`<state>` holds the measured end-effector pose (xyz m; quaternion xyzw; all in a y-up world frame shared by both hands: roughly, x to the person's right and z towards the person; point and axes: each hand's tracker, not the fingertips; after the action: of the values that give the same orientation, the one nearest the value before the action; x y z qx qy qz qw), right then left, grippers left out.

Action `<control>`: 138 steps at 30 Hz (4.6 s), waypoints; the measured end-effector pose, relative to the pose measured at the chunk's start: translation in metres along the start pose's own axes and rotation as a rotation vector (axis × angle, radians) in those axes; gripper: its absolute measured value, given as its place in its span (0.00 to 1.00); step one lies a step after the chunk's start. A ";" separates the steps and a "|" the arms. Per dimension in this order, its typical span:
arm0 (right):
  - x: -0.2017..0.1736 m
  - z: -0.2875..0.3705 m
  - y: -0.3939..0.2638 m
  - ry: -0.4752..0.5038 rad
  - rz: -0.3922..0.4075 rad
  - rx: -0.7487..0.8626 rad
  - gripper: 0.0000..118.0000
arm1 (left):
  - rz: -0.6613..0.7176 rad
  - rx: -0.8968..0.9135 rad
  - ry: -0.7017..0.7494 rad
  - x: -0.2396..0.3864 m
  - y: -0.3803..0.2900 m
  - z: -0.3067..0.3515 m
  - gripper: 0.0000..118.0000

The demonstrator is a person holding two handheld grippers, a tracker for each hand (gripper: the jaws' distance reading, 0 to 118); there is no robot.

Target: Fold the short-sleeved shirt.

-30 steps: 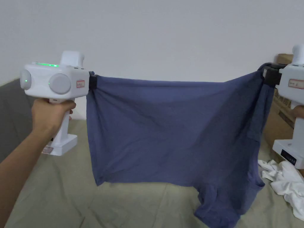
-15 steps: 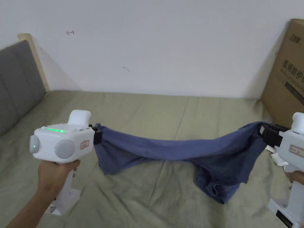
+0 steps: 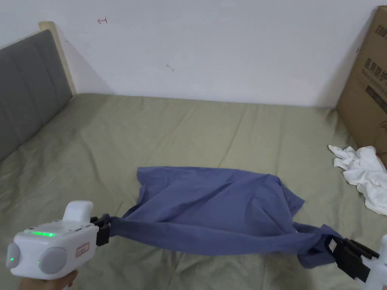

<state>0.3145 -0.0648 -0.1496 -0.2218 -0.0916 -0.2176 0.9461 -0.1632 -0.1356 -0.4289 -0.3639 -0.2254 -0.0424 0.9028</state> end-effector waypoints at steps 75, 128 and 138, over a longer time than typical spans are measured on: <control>-0.080 0.042 -0.060 -0.326 0.289 0.109 0.02 | 0.201 -0.233 0.134 -0.023 -0.126 0.046 0.77; 0.025 -0.164 -0.053 -0.289 0.151 -0.368 0.07 | 0.087 -0.239 0.105 -0.011 -0.004 -0.115 0.11; 0.031 -0.175 -0.061 -0.319 0.072 -0.400 0.39 | 0.060 -0.310 0.152 -0.003 0.000 -0.120 0.67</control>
<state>0.3280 -0.2055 -0.2729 -0.4390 -0.1867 -0.1597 0.8642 -0.1207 -0.2170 -0.5059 -0.5011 -0.1362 -0.0769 0.8512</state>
